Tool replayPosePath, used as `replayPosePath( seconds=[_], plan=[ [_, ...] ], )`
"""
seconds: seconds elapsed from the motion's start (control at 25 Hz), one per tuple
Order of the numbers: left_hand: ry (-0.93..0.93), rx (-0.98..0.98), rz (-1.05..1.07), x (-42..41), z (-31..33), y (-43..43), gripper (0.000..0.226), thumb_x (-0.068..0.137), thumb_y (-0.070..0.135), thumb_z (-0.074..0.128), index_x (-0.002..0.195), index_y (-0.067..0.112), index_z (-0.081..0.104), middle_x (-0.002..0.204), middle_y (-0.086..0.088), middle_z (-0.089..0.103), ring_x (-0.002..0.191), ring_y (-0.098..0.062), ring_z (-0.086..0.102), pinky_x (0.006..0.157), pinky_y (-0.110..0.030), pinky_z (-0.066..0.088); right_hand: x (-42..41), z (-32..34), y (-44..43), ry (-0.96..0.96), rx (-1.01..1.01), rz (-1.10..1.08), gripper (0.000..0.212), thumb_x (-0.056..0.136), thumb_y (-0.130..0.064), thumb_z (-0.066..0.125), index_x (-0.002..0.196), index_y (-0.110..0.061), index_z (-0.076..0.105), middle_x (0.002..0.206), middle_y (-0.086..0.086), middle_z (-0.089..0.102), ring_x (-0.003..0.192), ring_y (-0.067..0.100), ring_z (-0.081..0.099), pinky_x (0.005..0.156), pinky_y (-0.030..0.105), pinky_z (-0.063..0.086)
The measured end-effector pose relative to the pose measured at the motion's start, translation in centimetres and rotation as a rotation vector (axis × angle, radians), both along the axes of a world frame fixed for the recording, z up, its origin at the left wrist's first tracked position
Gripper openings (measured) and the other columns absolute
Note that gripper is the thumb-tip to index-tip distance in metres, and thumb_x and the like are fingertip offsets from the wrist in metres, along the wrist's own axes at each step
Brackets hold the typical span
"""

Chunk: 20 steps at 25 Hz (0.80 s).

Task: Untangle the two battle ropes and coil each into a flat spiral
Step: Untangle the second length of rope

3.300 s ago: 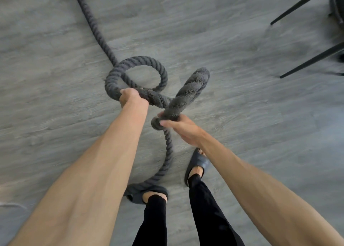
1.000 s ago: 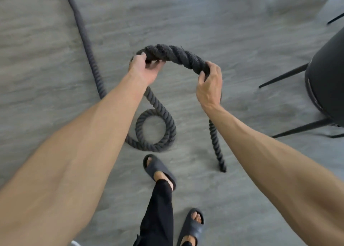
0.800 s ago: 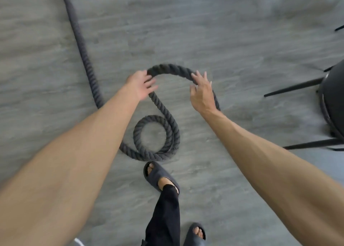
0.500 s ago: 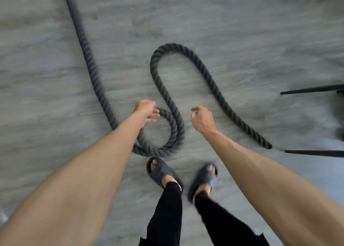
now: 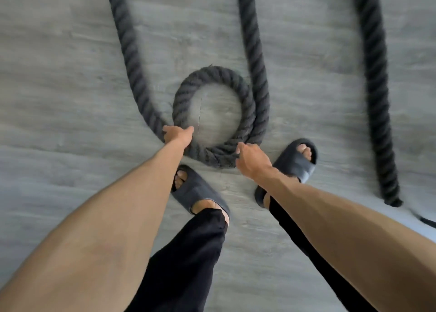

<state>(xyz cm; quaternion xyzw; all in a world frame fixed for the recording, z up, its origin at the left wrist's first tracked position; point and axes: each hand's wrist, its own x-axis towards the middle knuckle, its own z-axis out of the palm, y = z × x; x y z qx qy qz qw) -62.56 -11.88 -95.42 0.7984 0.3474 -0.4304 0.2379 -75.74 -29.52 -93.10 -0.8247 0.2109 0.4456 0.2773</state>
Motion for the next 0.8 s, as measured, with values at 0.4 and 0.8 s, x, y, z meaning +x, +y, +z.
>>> replayPosePath(
  seconds=[0.4,0.8],
  plan=[
    [-0.063,-0.163,0.217,1.3,6.0,-3.9,0.045,0.085,0.042,0.067,0.108,0.005,0.058,0.103,-0.010,0.065,0.080,-0.026,0.067,0.049,-0.030,0.054,1.0,2.1,-3.1,0.433,0.326,-1.749,0.052,0.097,-0.031,0.058,0.139,-0.008,0.038,0.123,0.019,0.058,0.095,0.041,0.069,0.075,0.056,0.062],
    [-0.494,-0.617,0.225,24.4,19.9,-20.7,0.059,0.080,0.023,0.061,0.137,0.023,0.047,0.120,-0.010,0.066,0.105,-0.027,0.065,0.089,-0.036,0.054,30.5,22.4,-16.6,-0.816,0.383,-1.018,0.039,0.104,-0.021,0.048,0.139,-0.008,0.059,0.144,0.003,0.058,0.136,0.013,0.050,0.117,0.029,0.036]
  ],
)
